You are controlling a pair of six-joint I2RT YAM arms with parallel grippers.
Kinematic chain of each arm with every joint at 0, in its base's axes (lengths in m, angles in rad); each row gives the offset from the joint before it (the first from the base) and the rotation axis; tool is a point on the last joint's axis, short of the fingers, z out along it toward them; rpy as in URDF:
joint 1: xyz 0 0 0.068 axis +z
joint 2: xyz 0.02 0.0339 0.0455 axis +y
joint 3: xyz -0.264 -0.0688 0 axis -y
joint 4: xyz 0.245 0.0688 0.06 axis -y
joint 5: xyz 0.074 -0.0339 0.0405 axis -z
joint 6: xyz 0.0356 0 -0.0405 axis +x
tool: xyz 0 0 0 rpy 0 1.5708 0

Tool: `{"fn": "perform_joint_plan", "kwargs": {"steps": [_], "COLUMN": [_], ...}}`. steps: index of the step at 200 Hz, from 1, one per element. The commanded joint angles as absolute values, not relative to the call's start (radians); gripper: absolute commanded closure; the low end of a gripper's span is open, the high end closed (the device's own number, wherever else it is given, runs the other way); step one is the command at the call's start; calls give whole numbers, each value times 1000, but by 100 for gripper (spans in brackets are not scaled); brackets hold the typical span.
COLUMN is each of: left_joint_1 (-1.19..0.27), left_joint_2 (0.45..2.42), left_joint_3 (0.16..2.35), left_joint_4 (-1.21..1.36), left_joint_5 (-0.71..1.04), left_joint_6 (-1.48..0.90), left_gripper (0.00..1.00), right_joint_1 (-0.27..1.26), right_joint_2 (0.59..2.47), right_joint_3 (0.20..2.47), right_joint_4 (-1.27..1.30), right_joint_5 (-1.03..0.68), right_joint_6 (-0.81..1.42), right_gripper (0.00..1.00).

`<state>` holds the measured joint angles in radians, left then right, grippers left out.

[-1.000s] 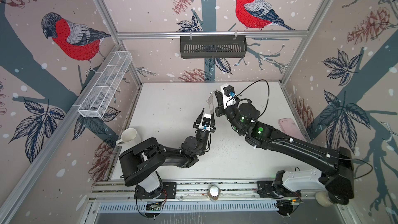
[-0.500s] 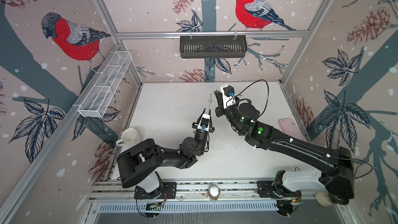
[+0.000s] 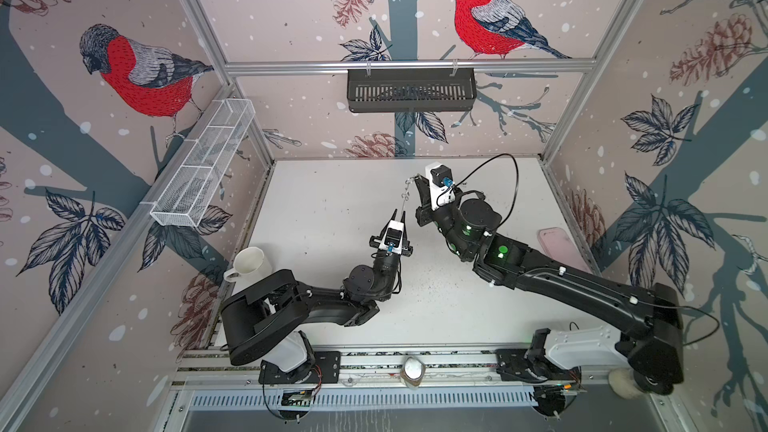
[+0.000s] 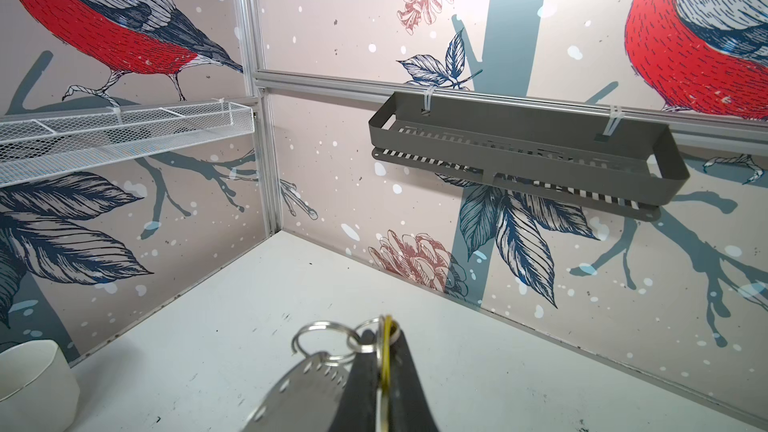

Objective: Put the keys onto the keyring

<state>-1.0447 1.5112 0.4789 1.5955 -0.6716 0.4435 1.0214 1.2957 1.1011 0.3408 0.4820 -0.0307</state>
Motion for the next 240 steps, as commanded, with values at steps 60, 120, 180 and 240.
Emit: {"fn": "perform_joint_plan", "kwargs": {"steps": [60,120,180,240], "left_joint_1": [-1036,-952,-902,-841], "left_joint_2": [1445,1268,1148,1162], "left_joint_3": [473,486,626,812], "left_joint_4": [1708,1332,814,378], "left_joint_5": [-574,-399,-265,-141], "left_joint_6": [443,258,156,75], "left_gripper": [97,100,100,100], "right_joint_1": [1006,978,946,859], "right_joint_2": [1277,1261,1258,1216], "right_joint_3": [1091,1075,1074,1048], "right_joint_4": [348,346,313,256], "right_joint_5": [474,454,452,387], "right_joint_6": [-6,15,21,80], "right_gripper": [100,100,100,83]}}
